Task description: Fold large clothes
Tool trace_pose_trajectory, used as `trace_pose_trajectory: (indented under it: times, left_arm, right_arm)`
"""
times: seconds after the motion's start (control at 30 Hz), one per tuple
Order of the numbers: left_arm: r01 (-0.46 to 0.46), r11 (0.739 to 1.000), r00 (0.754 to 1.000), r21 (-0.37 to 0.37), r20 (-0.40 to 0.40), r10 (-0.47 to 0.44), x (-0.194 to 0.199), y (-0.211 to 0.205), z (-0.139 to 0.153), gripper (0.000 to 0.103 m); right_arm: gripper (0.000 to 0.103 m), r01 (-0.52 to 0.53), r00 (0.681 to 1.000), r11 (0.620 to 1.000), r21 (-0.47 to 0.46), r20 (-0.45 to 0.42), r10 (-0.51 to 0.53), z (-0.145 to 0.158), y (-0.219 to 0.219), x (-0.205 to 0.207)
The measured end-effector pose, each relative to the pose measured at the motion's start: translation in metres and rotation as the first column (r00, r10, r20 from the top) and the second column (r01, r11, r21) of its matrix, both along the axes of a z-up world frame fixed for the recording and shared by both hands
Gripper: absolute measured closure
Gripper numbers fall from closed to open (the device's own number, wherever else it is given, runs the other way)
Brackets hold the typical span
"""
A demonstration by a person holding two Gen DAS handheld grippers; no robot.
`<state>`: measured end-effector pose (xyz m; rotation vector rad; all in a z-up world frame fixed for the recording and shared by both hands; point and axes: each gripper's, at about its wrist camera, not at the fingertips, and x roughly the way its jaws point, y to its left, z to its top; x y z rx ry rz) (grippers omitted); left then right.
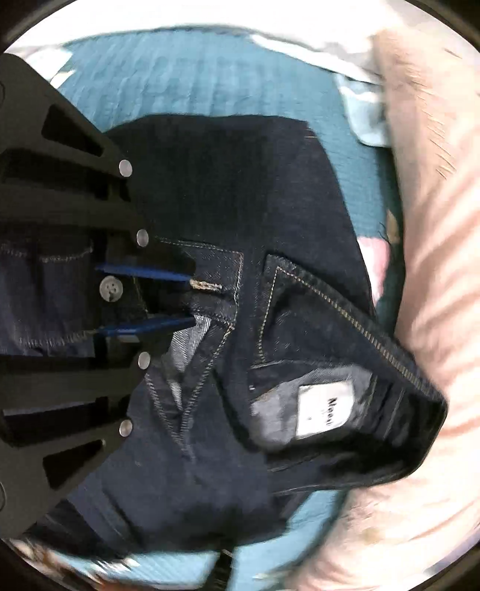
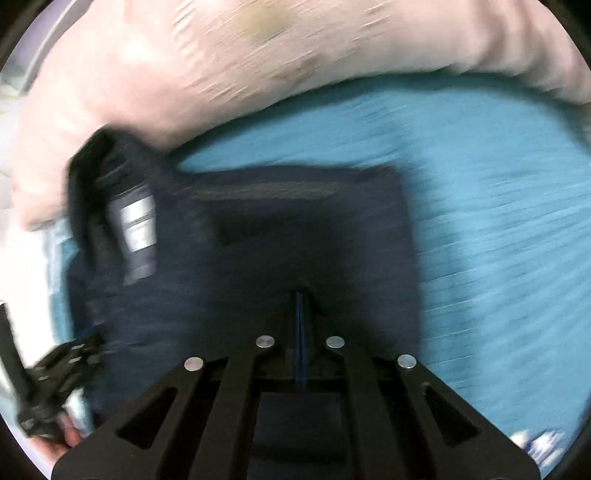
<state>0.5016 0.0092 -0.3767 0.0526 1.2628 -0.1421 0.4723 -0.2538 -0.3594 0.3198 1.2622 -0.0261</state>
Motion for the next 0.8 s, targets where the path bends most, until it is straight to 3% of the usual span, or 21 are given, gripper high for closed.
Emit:
trace_pose_trajectory:
  times: [0.1,0.17,0.23,0.27,0.33,0.4,0.43,0.5,0.6,0.67,0.73,0.8]
  left_arm:
    - [-0.022,1.0,1.0,-0.005,-0.001,0.022,0.001,0.0,-0.004,0.082]
    - [-0.047,0.999,0.999,-0.028,-0.01,0.047,0.003,0.0,-0.006,0.082]
    - [-0.042,0.999,0.999,-0.015,-0.008,0.042,0.003,-0.003,-0.008,0.081]
    - [-0.04,0.999,0.999,-0.009,-0.01,0.04,0.003,-0.005,-0.008,0.081]
    - [-0.033,0.999,0.999,0.009,-0.029,0.033,0.003,-0.009,0.0,0.081]
    - [-0.01,1.0,1.0,0.001,-0.019,0.01,-0.011,-0.012,0.023,0.081]
    - [0.026,1.0,1.0,-0.014,0.012,-0.025,-0.023,-0.016,0.035,0.081]
    - [0.067,0.998,0.997,0.014,0.027,-0.067,-0.04,-0.022,0.041,0.081]
    - [0.031,0.999,0.996,-0.006,-0.085,-0.032,-0.044,-0.013,0.012,0.082]
    - [0.023,0.998,0.999,-0.062,-0.046,-0.026,-0.046,0.0,0.006,0.082]
    - [0.004,0.995,0.999,-0.101,-0.042,-0.008,-0.047,0.006,0.002,0.082]
    - [-0.012,0.994,0.998,-0.104,-0.056,0.006,-0.044,0.007,0.001,0.082]
  right_arm:
    - [0.103,0.054,0.998,0.998,-0.032,-0.026,-0.055,-0.011,-0.029,-0.002]
    - [0.103,0.075,0.997,0.996,0.042,-0.025,-0.074,-0.024,-0.043,-0.001]
    - [0.103,0.039,0.999,0.999,-0.02,-0.021,-0.039,-0.025,-0.034,0.001]
    - [0.103,0.027,0.999,0.998,-0.056,-0.023,-0.029,-0.02,-0.029,0.001]
    - [0.103,0.061,0.998,0.997,-0.044,-0.017,-0.061,-0.002,-0.025,-0.008]
    - [0.103,-0.016,0.999,0.999,0.042,0.046,0.014,0.023,-0.014,-0.027]
    - [0.103,-0.074,0.995,0.997,0.023,0.073,0.072,0.039,-0.001,-0.042]
    - [0.103,-0.127,0.991,0.991,0.031,0.038,0.125,0.046,0.014,-0.063]
    - [0.103,-0.103,0.994,0.992,0.074,-0.035,0.105,0.033,0.008,-0.076]
    - [0.103,-0.072,0.995,0.997,0.015,-0.075,0.073,0.012,-0.003,-0.08]
    - [0.103,-0.03,0.994,0.998,0.056,-0.104,0.036,-0.014,-0.012,-0.071]
    - [0.103,0.017,0.994,0.993,0.119,-0.113,-0.003,-0.018,-0.021,-0.067]
